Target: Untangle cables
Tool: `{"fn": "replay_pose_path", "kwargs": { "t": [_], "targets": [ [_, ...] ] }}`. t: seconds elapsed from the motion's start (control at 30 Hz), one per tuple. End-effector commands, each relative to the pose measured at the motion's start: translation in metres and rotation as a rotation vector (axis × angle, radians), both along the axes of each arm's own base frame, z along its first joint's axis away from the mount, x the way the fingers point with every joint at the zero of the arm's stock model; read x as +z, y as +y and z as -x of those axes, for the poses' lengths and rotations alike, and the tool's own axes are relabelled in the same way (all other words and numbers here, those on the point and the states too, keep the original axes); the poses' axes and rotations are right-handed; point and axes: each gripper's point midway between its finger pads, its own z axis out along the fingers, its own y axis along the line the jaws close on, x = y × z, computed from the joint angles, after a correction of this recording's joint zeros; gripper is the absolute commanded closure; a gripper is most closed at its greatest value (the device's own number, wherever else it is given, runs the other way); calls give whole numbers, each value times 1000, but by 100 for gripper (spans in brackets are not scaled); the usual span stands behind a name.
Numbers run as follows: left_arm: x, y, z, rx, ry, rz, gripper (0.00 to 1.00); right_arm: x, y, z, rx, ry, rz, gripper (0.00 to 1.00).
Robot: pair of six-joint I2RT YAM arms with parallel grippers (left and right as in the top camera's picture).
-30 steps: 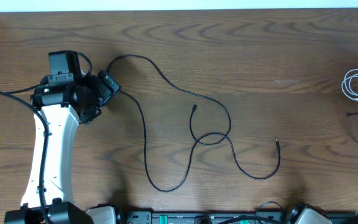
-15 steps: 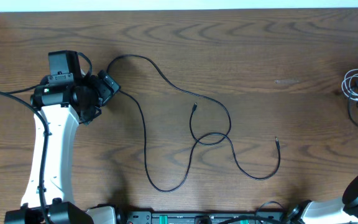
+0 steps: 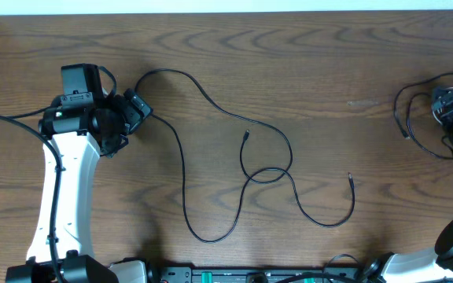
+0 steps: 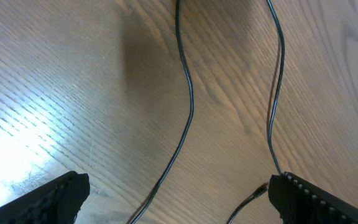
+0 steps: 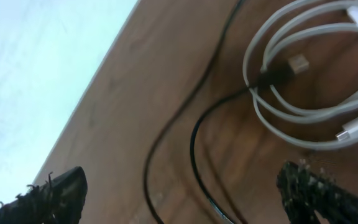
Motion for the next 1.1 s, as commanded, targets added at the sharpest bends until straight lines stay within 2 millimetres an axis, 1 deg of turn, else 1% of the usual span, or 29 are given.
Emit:
{"fn": "replay_pose_path", "kwargs": {
  "t": [0.0, 0.03, 0.13, 0.27, 0.4, 0.47, 0.5, 0.6, 0.63, 0.67, 0.73, 0.77, 0.87, 0.93, 0.97, 1.0, 1.07],
  "targets": [
    [0, 1, -1, 7, 2, 3, 2, -8, 2, 1, 19, 35, 13, 6],
    [0, 1, -1, 6, 2, 3, 2, -11, 6, 2, 26, 49, 2, 6],
    [0, 1, -1, 6, 2, 3, 2, -18, 29, -1, 75, 84, -24, 9],
    [0, 1, -1, 6, 2, 3, 2, -26, 69, -6, 163, 131, -48, 10],
    [0, 1, -1, 6, 2, 3, 2, -32, 120, -12, 278, 166, -58, 9],
    [0, 1, -1, 6, 2, 3, 2, -37, 147, -11, 339, 196, -68, 7],
    [0, 1, -1, 7, 2, 3, 2, -40, 160, -9, 369, 217, -75, 7],
    [0, 1, -1, 7, 2, 3, 2, -50, 201, 5, 460, 296, -99, 13],
    [0, 1, -1, 6, 2, 3, 2, -54, 214, 11, 488, 326, -107, 18],
    [0, 1, -1, 6, 2, 3, 2, -58, 226, 18, 515, 360, -115, 29],
    [0, 1, -1, 7, 2, 3, 2, -66, 248, 32, 567, 423, -118, 44],
    [0, 1, -1, 7, 2, 3, 2, -68, 258, 38, 592, 444, -113, 54],
    [0, 1, -1, 6, 2, 3, 2, -74, 289, 56, 677, 500, -111, 70],
    [0, 1, -1, 6, 2, 3, 2, -75, 305, 65, 733, 520, -96, 82],
    [0, 1, -1, 7, 2, 3, 2, -75, 314, 70, 783, 520, -87, 91],
    [0, 1, -1, 6, 2, 3, 2, -74, 323, 76, 841, 513, -79, 97],
    [0, 1, -1, 6, 2, 3, 2, -71, 331, 84, 889, 523, -85, 98]
  ]
}}
